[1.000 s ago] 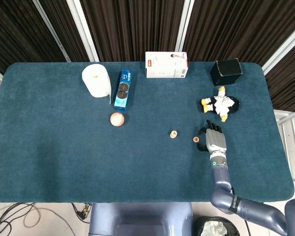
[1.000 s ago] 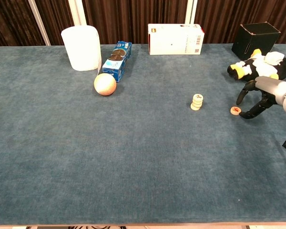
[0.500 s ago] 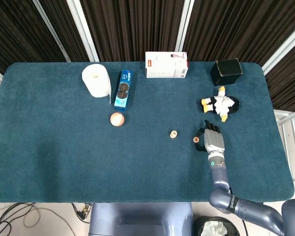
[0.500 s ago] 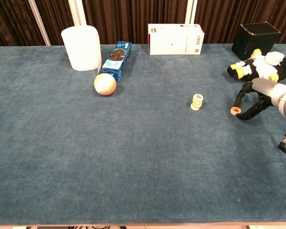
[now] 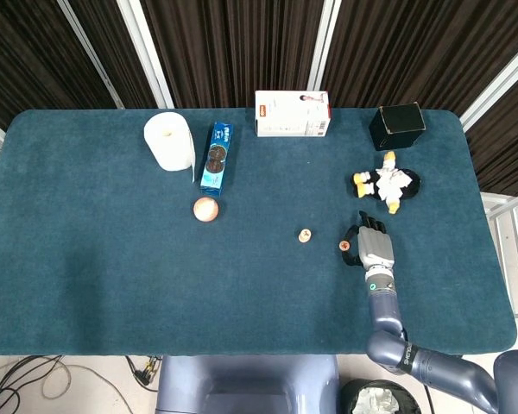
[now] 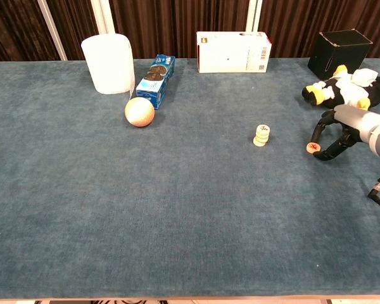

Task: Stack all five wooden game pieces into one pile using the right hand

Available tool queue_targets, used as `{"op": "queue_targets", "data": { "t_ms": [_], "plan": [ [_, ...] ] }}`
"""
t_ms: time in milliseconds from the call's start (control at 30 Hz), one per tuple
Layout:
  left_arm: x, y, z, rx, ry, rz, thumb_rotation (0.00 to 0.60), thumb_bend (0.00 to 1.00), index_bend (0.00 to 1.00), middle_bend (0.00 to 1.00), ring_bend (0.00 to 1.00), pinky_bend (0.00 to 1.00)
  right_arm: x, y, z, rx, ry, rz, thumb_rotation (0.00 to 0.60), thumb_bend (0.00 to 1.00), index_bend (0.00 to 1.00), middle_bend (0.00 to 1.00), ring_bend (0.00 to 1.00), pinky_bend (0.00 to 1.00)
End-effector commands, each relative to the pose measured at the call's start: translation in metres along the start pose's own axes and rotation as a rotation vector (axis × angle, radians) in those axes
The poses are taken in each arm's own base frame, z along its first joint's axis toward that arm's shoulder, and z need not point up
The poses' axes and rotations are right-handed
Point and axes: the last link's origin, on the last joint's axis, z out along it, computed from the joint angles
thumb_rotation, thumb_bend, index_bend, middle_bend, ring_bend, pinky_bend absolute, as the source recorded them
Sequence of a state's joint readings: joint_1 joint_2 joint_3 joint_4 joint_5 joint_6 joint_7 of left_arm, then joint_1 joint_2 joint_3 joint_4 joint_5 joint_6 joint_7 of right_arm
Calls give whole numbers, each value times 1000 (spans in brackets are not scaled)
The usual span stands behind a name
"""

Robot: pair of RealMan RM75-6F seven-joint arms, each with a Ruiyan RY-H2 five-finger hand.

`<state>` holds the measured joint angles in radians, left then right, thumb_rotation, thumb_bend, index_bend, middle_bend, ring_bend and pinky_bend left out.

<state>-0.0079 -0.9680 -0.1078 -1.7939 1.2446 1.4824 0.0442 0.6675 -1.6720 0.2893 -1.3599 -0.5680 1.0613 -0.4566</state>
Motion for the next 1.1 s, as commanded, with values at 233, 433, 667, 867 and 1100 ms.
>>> {"op": "queue_targets", "data": {
  "t_ms": [233,433,667,867,1100],
  "plan": [
    [0,0,0,1,0,0,600,109,14,0,0,0,-2,0,1,-3,-5,-2,600,407,490,0,0,0],
    [1,0,0,0,3,-2,600,109,14,0,0,0,-2,-1,2,-3,-4,4,600,407,532,0,0,0],
    [0,0,0,1,2,-3,600,109,14,0,0,0,11,-9,2,20,10,6,600,408,541,0,0,0],
    [1,-1,0,1,1,-4,600,110,14,0,0,0,30,-26,-2,52,27,7,600,409,540,0,0,0],
    [1,-1,-1,1,0,-8,600,109,14,0,0,0,38,-55,-7,92,-2,19,600,408,540,0,0,0]
  ]
}}
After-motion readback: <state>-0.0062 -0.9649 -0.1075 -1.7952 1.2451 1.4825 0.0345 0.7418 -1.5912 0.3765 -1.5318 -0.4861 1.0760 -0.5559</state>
